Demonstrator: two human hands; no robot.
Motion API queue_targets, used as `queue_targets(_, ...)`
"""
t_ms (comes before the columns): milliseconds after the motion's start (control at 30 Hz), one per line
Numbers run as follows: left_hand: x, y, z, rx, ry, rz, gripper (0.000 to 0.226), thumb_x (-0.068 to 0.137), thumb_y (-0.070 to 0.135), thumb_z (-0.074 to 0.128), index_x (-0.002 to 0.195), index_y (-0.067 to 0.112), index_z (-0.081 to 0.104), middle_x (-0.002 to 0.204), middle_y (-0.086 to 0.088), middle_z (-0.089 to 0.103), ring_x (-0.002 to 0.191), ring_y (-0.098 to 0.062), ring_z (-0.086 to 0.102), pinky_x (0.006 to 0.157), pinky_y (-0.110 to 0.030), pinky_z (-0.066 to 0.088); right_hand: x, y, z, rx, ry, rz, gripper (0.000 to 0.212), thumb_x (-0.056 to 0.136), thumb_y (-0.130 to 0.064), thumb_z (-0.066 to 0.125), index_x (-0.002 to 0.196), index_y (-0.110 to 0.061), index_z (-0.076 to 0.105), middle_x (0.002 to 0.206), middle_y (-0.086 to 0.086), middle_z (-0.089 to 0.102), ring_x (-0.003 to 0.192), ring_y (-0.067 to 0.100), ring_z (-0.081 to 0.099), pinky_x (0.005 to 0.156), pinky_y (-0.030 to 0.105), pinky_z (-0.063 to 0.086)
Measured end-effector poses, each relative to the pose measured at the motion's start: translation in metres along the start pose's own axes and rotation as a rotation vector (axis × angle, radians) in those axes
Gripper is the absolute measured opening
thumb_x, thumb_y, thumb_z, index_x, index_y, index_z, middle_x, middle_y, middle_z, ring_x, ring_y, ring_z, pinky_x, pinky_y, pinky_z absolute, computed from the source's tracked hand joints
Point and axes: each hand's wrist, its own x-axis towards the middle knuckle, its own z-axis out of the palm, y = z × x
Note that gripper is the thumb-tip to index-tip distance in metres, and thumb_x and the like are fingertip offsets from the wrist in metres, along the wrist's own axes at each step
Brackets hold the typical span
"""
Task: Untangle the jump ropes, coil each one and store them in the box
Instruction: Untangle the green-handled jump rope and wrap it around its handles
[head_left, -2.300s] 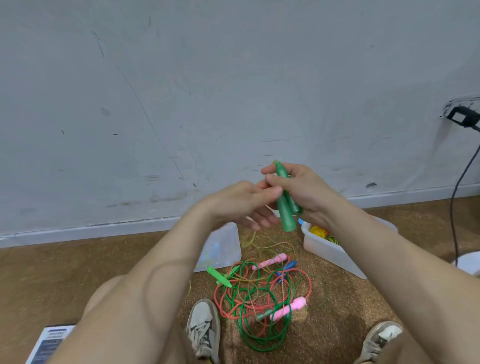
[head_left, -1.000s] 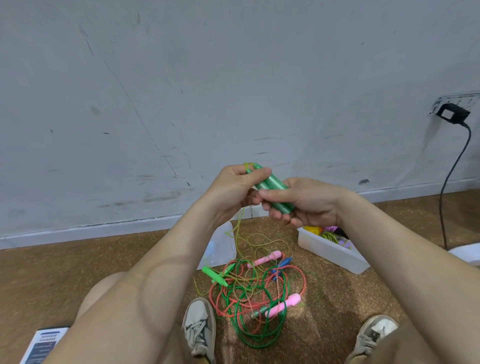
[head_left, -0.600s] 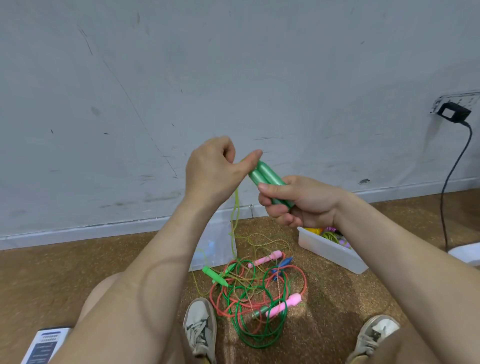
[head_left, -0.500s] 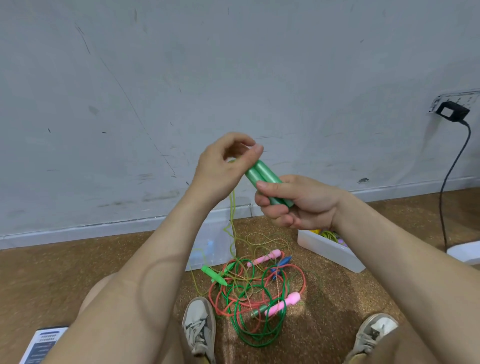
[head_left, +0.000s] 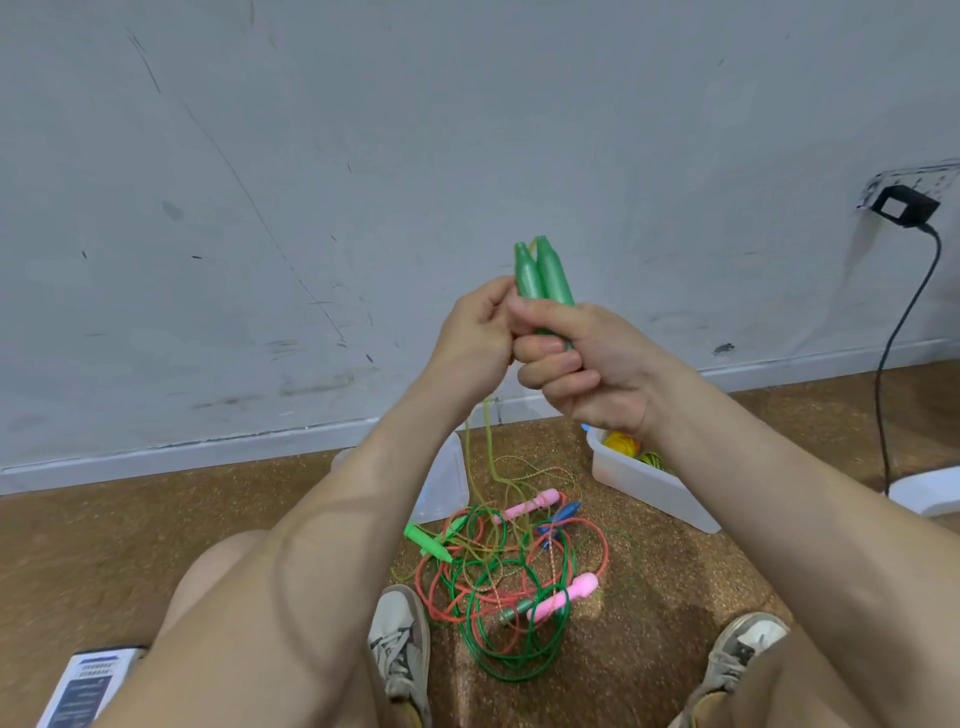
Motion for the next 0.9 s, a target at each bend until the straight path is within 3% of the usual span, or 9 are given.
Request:
queue_targets(33,0.001,-0.001,-0.001,0.189,-0.04,0.046,0.014,0.084,0.012,0.047,0.078,0.017,0.059,0.068,-0.003,0.055,0.068,-0.018,0.051,0.063,-0.033,0.042,0.003,0.0,-0.004,-0.104,0.095,-0.02,0.024,0.09,-0.015,0.061,0.074,-0.019,0.042,0.053,-0.007,0.026,0.036,-0.001,0.022,0.027,0.01,0.014)
queue_targets(133,0.0,0.0,-0.002,0.974,-0.19,0.116,0.017,0.088,0.004,0.042,0.099,0.013,0.051,0.078,-0.008,0.049,0.076,-0.028,0.047,0.061,-0.036,0.032,0.009,0.004,-0.017,-0.523,0.341,-0.05,0.024,0.086,-0.001,0.059,0.075,-0.015,0.043,0.051,-0.002,0.032,0.036,0.006,0.024,0.032,0.015,0.018)
queue_targets(267,-0.013,0.008,0.006,1.441,-0.216,0.297,0.014,0.093,0.009,0.048,0.081,0.016,0.046,0.084,-0.008,0.052,0.075,-0.028,0.049,0.062,-0.032,0.03,0.016,0.01,-0.021,-1.253,0.578,-0.014,0.024,0.081,-0.013,0.067,0.074,-0.009,0.045,0.061,0.005,0.046,0.047,0.021,0.046,0.043,0.024,0.035)
queue_targets(333,-0.021,0.011,0.011,1.496,-0.263,0.391,0.013,0.088,0.003,0.047,0.082,0.014,0.046,0.088,-0.01,0.056,0.078,-0.029,0.053,0.063,-0.033,0.031,0.017,0.014,-0.02,-1.531,0.61,-0.037,0.032,0.083,-0.022,0.069,0.069,-0.012,0.041,0.066,0.003,0.046,0.065,0.027,0.051,0.051,0.029,0.034)
queue_targets(467,-0.029,0.016,0.006,1.499,-0.357,0.391,0.018,0.084,-0.004,0.044,0.092,0.01,0.054,0.091,-0.01,0.053,0.079,-0.026,0.051,0.065,-0.032,0.033,0.017,0.025,-0.021,-1.645,0.569,-0.207,0.035,0.084,-0.031,0.068,0.084,-0.012,0.04,0.081,0.007,0.05,0.077,0.029,0.047,0.063,0.032,0.031)
queue_targets(600,-0.028,0.018,-0.001,1.501,-0.231,0.433,0.019,0.087,0.003,0.05,0.076,0.017,0.043,0.068,-0.002,0.039,0.069,-0.025,0.043,0.06,-0.031,0.028,0.024,0.036,-0.026,-1.745,0.578,-0.352,0.03,0.09,-0.032,0.06,0.091,-0.014,0.036,0.094,0.016,0.063,0.089,0.037,0.058,0.063,0.035,0.03)
queue_targets(700,-0.024,0.012,-0.009,1.352,-0.259,0.418,0.01,0.088,0.007,0.052,0.083,0.014,0.056,0.078,-0.004,0.055,0.076,-0.026,0.053,0.061,-0.033,0.035,0.027,0.039,-0.031,-1.759,0.59,-0.349,0.028,0.092,-0.035,0.057,0.089,-0.014,0.038,0.092,0.016,0.062,0.087,0.038,0.058,0.063,0.035,0.032)
queue_targets(800,-0.023,0.008,-0.014,1.218,-0.383,0.352,0.016,0.088,0.005,0.049,0.094,0.016,0.06,0.093,-0.005,0.063,0.089,-0.027,0.058,0.073,-0.038,0.048,0.03,0.039,-0.037,-1.767,0.591,-0.308,0.029,0.092,-0.04,0.056,0.089,-0.014,0.041,0.094,0.016,0.063,0.089,0.038,0.059,0.064,0.035,0.033)
queue_targets(900,-0.026,0.018,-0.019,1.136,-0.309,0.415,0.018,0.086,0.013,0.057,0.096,0.021,0.069,0.088,-0.001,0.07,0.087,-0.023,0.06,0.076,-0.035,0.048,0.031,0.04,-0.038,-1.809,0.549,-0.279,0.034,0.093,-0.045,0.048,0.096,-0.012,0.052,0.101,0.016,0.065,0.095,0.038,0.059,0.066,0.035,0.035)
